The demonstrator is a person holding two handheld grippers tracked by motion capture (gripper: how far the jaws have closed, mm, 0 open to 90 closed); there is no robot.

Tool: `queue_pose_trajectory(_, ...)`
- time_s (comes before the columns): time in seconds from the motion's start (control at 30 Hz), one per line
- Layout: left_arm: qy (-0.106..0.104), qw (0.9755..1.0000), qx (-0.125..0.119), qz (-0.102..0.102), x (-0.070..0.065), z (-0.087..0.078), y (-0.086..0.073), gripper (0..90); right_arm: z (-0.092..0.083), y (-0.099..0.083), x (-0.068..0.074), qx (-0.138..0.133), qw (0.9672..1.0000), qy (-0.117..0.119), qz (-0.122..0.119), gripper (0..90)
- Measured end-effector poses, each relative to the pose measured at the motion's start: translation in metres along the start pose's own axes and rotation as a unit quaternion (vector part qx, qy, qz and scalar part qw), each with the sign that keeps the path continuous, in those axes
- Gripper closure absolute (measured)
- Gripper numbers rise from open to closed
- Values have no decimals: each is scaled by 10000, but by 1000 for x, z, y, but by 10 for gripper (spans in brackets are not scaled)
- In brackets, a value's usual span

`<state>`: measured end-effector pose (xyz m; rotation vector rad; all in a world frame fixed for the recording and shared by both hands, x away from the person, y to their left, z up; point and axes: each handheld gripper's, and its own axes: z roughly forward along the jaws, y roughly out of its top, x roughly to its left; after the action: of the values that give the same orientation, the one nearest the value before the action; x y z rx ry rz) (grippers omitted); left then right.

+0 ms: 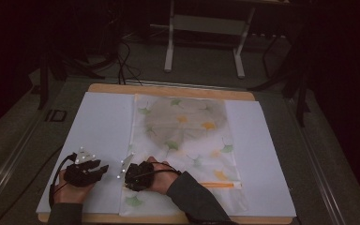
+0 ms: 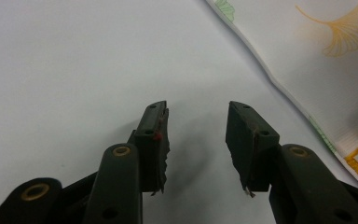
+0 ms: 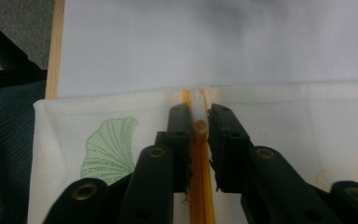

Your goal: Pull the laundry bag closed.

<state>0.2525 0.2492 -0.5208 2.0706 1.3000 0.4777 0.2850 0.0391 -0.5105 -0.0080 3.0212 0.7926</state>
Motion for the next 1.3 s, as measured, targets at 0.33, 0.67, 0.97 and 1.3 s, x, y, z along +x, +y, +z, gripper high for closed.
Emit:
queue_pose_trajectory(0.33, -4, 10000, 5, -5, 0, 0, 0, 587, 6, 3, -1, 132, 9999, 63, 45, 816)
queue_pose_trajectory(0.67, -27, 10000, 27, 19, -1, 0, 0, 589, 7, 6, 3, 255, 9997, -22, -51, 839)
queue_pose_trajectory(0.97, -92, 9999, 71, 36, -2, 1, 1, 590, 5, 4, 4, 217, 9997, -51, -31, 842)
queue_pose_trajectory(1.3, -310, 9995, 103, -32, -8, -3, 0, 599, -1, 3, 6, 137, 9998, -130, -62, 843)
